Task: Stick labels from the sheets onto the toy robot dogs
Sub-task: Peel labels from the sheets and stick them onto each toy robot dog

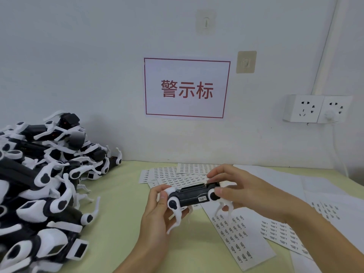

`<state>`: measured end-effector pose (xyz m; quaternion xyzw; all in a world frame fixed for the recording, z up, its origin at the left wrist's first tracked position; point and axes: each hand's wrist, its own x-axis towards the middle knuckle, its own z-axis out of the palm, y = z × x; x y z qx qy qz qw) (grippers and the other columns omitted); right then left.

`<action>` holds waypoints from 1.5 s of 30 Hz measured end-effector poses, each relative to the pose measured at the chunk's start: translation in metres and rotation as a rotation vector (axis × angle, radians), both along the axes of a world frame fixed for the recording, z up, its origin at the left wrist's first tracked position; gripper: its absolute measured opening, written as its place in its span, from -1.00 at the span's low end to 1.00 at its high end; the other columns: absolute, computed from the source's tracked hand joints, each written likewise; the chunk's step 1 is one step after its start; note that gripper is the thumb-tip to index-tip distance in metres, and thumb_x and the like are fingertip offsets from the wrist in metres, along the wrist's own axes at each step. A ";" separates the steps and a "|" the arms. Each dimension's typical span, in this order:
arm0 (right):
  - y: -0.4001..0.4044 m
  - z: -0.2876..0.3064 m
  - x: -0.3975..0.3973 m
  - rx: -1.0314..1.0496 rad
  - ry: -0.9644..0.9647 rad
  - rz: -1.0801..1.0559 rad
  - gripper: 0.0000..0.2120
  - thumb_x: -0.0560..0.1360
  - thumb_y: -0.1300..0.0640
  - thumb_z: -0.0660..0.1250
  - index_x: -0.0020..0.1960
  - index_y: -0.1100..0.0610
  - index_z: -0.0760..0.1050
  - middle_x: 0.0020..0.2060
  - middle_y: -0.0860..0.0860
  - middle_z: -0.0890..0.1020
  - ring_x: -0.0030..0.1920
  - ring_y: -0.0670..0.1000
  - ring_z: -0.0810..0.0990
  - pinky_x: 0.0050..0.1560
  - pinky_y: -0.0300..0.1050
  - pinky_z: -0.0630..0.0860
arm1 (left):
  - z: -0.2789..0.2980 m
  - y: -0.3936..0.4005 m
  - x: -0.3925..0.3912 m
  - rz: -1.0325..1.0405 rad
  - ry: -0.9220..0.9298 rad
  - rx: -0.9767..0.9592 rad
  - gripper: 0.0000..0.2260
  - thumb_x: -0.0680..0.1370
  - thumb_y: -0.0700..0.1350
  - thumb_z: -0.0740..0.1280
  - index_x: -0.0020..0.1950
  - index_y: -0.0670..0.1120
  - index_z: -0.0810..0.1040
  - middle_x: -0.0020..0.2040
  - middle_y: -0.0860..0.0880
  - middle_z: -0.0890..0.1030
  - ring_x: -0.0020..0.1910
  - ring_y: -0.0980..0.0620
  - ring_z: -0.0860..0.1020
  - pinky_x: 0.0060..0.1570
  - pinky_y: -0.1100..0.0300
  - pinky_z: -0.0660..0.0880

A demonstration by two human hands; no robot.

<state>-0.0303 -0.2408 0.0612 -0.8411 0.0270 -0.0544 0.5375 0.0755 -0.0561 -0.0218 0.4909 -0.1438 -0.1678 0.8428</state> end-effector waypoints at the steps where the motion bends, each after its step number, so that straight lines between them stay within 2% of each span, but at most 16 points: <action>1: 0.000 -0.003 -0.004 -0.008 -0.018 0.008 -0.71 0.47 -0.03 0.44 0.16 -0.23 0.51 0.19 -0.22 0.57 0.07 -0.05 0.66 0.13 0.08 0.61 | 0.000 0.000 -0.001 -0.008 0.020 -0.010 -0.79 0.66 -0.07 0.15 0.16 -0.17 0.47 -0.01 -0.12 0.72 -0.14 -0.08 0.71 -0.18 0.02 0.67; 3: 0.003 -0.012 -0.010 -0.051 -0.056 -0.005 -0.63 0.47 0.03 0.48 0.21 -0.25 0.48 0.20 -0.25 0.55 0.12 -0.08 0.64 0.14 0.04 0.61 | 0.000 0.000 -0.002 -0.023 0.037 -0.011 -0.80 0.66 -0.08 0.17 0.15 -0.19 0.45 0.00 -0.14 0.71 -0.12 -0.09 0.71 -0.16 -0.01 0.66; 6: 0.009 -0.032 -0.021 -0.097 -0.155 -0.093 -0.66 0.51 0.02 0.43 0.22 -0.27 0.49 0.22 -0.25 0.54 0.17 -0.11 0.61 0.10 0.00 0.62 | -0.001 0.001 -0.002 -0.045 0.029 0.027 -0.80 0.61 -0.05 0.24 0.08 -0.18 0.42 -0.01 -0.15 0.71 -0.16 -0.12 0.70 -0.11 -0.05 0.67; 11: 0.020 -0.058 -0.044 0.024 -0.316 -0.234 -0.70 0.38 -0.19 0.36 0.11 -0.37 0.53 0.12 -0.25 0.61 -0.06 -0.05 0.70 -0.13 -0.20 0.61 | 0.000 0.002 -0.004 -0.106 -0.037 0.088 -0.63 0.42 0.02 0.39 0.05 -0.24 0.50 -0.02 -0.24 0.69 -0.18 -0.20 0.68 -0.23 -0.02 0.63; 15: 0.021 -0.071 -0.050 0.114 -0.358 -0.321 -0.69 0.34 -0.26 0.29 0.08 -0.35 0.55 0.05 -0.26 0.63 -0.09 -0.03 0.72 -0.22 -0.13 0.65 | -0.003 0.003 -0.002 -0.141 -0.080 0.055 -0.73 0.44 -0.01 0.40 0.00 -0.18 0.66 -0.04 -0.27 0.68 -0.16 -0.16 0.69 -0.19 0.00 0.63; 18: 0.019 -0.073 -0.050 0.121 -0.348 -0.359 -0.67 0.36 -0.32 0.20 0.09 -0.38 0.53 0.04 -0.28 0.64 -0.15 -0.02 0.72 -0.21 -0.15 0.64 | -0.004 0.004 -0.001 -0.176 -0.152 0.085 -0.81 0.46 -0.08 0.50 0.05 -0.08 0.71 0.01 -0.25 0.68 -0.08 -0.18 0.69 -0.13 0.01 0.63; 21: 0.016 -0.075 -0.049 0.151 -0.329 -0.382 -0.67 0.41 -0.30 0.16 0.11 -0.35 0.54 0.05 -0.23 0.66 -0.15 0.10 0.71 -0.08 0.12 0.66 | -0.005 0.002 -0.001 -0.160 -0.207 0.120 -0.75 0.39 -0.03 0.51 0.05 0.00 0.71 -0.03 -0.22 0.70 -0.09 -0.18 0.70 -0.14 0.05 0.63; 23: 0.016 -0.077 -0.049 0.170 -0.330 -0.391 -0.65 0.41 -0.30 0.14 0.11 -0.34 0.55 0.03 -0.20 0.67 -0.12 0.10 0.71 -0.05 0.16 0.65 | -0.004 0.001 -0.002 -0.153 -0.232 0.127 -0.73 0.35 0.02 0.48 0.03 0.03 0.71 -0.06 -0.21 0.71 -0.14 -0.16 0.70 -0.16 0.06 0.63; 26: 0.016 -0.078 -0.048 0.216 -0.321 -0.394 -0.67 0.43 -0.27 0.15 0.10 -0.30 0.57 0.01 -0.15 0.68 -0.11 0.08 0.71 -0.07 0.15 0.66 | -0.004 0.001 -0.003 -0.139 -0.259 0.141 -0.71 0.34 0.06 0.48 0.03 0.06 0.71 -0.08 -0.21 0.71 -0.17 -0.17 0.70 -0.19 0.08 0.63; 30: 0.014 -0.073 -0.049 0.338 -0.300 -0.406 -0.69 0.43 -0.15 0.24 0.08 -0.13 0.64 -0.06 -0.06 0.68 -0.12 0.04 0.68 -0.19 0.11 0.67 | -0.005 -0.002 -0.004 -0.108 -0.264 0.168 -0.73 0.36 0.08 0.45 0.03 0.08 0.72 -0.11 -0.21 0.71 -0.24 -0.26 0.69 -0.26 0.12 0.61; 33: 0.016 -0.066 -0.051 0.360 -0.292 -0.417 -0.71 0.36 -0.16 0.31 0.00 -0.11 0.64 -0.09 -0.07 0.67 -0.13 0.12 0.66 -0.28 -0.01 0.62 | -0.005 -0.003 -0.004 -0.145 -0.211 0.172 -0.74 0.45 0.06 0.36 0.03 0.00 0.73 -0.09 -0.26 0.70 -0.23 -0.33 0.67 -0.27 0.09 0.61; 35: 0.017 -0.062 -0.052 0.339 -0.295 -0.427 -0.71 0.28 -0.23 0.35 -0.06 -0.14 0.61 -0.11 -0.10 0.67 -0.16 0.12 0.67 -0.32 -0.07 0.58 | -0.002 -0.004 -0.006 -0.209 -0.155 0.175 -0.67 0.43 0.11 0.32 0.02 -0.04 0.74 -0.05 -0.29 0.69 -0.21 -0.36 0.66 -0.27 0.06 0.62; 38: 0.018 -0.057 -0.056 0.295 -0.287 -0.403 -0.71 0.36 -0.33 0.41 -0.06 -0.18 0.57 -0.11 -0.17 0.64 -0.15 0.10 0.69 -0.28 -0.12 0.57 | 0.000 -0.007 -0.011 -0.275 -0.106 0.184 -0.56 0.39 0.12 0.34 0.13 -0.12 0.69 0.05 -0.24 0.70 -0.09 -0.33 0.68 -0.25 0.03 0.63; 40: 0.016 -0.055 -0.058 0.246 -0.271 -0.368 -0.81 0.39 -0.21 0.40 -0.04 -0.20 0.53 -0.09 -0.21 0.61 -0.14 0.02 0.67 -0.25 -0.18 0.56 | 0.003 -0.010 -0.018 -0.289 -0.075 0.171 -0.58 0.39 0.07 0.39 0.20 -0.05 0.64 0.08 -0.15 0.70 -0.02 -0.32 0.67 -0.23 0.00 0.64; 42: 0.012 -0.052 -0.065 0.211 -0.234 -0.334 -0.81 0.37 -0.12 0.34 -0.02 -0.22 0.48 -0.06 -0.21 0.58 -0.12 -0.05 0.65 -0.22 -0.19 0.57 | 0.011 -0.015 -0.025 -0.294 -0.070 0.156 -0.61 0.35 -0.02 0.45 0.17 0.00 0.64 0.05 -0.13 0.71 -0.02 -0.36 0.67 -0.21 -0.03 0.65; 45: 0.004 -0.041 -0.071 0.237 -0.131 -0.271 -0.75 0.38 -0.02 0.29 0.06 -0.15 0.44 0.02 -0.14 0.55 -0.09 -0.05 0.63 -0.07 -0.02 0.65 | 0.028 -0.021 -0.033 -0.279 -0.106 0.154 -0.58 0.37 -0.10 0.44 0.22 -0.06 0.56 0.09 -0.24 0.68 -0.04 -0.39 0.66 -0.14 -0.08 0.65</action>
